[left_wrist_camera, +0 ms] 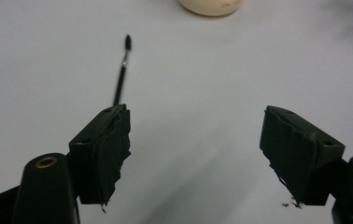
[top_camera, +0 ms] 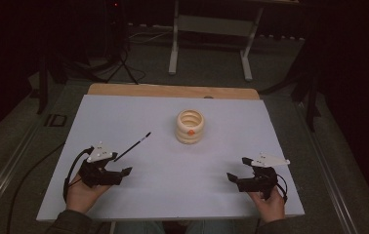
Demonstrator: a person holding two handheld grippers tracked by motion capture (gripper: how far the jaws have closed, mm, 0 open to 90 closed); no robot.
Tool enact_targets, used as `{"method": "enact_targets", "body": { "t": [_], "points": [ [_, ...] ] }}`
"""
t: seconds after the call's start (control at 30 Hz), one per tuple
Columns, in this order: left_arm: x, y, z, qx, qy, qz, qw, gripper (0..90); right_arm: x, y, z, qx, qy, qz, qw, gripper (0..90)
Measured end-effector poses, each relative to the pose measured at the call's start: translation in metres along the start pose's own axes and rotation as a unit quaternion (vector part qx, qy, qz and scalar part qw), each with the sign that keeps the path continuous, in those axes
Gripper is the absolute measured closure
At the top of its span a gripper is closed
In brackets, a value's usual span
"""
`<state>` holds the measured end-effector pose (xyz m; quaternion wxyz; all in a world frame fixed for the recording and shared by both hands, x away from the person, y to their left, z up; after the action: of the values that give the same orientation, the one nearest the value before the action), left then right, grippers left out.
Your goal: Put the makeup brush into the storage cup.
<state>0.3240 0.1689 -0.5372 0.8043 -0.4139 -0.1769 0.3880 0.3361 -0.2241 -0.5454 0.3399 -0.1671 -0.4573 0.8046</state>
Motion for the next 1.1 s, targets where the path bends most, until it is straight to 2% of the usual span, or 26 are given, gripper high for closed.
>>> {"method": "enact_targets", "body": {
  "t": [0.2, 0.27, 0.4, 0.67, 0.7, 0.93, 0.97, 1.03, 1.07, 1.1],
  "points": [
    [0.018, -0.014, -0.005, 0.018, -0.012, 0.002, 0.9998, 25.0, 0.001, -0.003, -0.002, -0.002, -0.002, 0.004, 1.0000, 14.6],
    [0.018, -0.014, -0.005, 0.018, -0.012, 0.002, 0.9998, 25.0, 0.001, -0.003, -0.002, -0.002, -0.001, 0.005, 1.0000, 14.6],
    [0.027, -0.026, -0.015, 0.036, -0.014, -0.001, 0.9993, 25.6, 0.002, -0.004, -0.002, -0.004, -0.003, 0.005, 1.0000, 14.5],
    [0.036, -0.034, -0.035, 0.073, -0.008, -0.006, 0.9973, 27.5, 0.002, -0.005, -0.002, -0.003, -0.005, 0.007, 1.0000, 14.6],
    [0.038, -0.036, -0.039, 0.084, -0.008, -0.013, 0.9964, 27.5, 0.002, -0.005, -0.002, -0.002, -0.005, 0.008, 1.0000, 14.6],
    [0.048, -0.041, -0.052, 0.111, -0.006, -0.018, 0.9936, 35.4, 0.000, -0.006, -0.003, -0.004, -0.007, 0.007, 0.9999, 14.6],
    [0.050, -0.041, -0.055, 0.118, -0.005, -0.021, 0.9928, 39.8, 0.000, -0.006, -0.004, -0.004, -0.008, 0.008, 0.9999, 14.6],
    [0.051, -0.040, -0.060, 0.133, -0.001, -0.027, 0.9908, 40.5, 0.000, -0.006, -0.004, -0.003, -0.008, 0.008, 0.9999, 14.6],
    [0.051, -0.040, -0.060, 0.133, -0.001, -0.027, 0.9908, 42.7, 0.000, -0.006, -0.004, -0.003, -0.008, 0.008, 0.9999, 14.6],
    [0.053, -0.038, -0.068, 0.149, 0.011, -0.026, 0.9884, 42.7, 0.000, -0.005, -0.004, -0.002, -0.009, 0.008, 0.9999, 14.6]
  ]
}}
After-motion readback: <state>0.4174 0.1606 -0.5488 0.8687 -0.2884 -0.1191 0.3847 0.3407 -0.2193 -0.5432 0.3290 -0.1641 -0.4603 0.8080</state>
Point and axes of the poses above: each handheld gripper's, and its own axes: z roughly backward along the jaws, y roughly out of its underside, x roughly to its left, the point moved 9 cm from there along -z, roughly forward along the jaws, and after that the axes turned 4 degrees about -x, right-handed, at the moved point
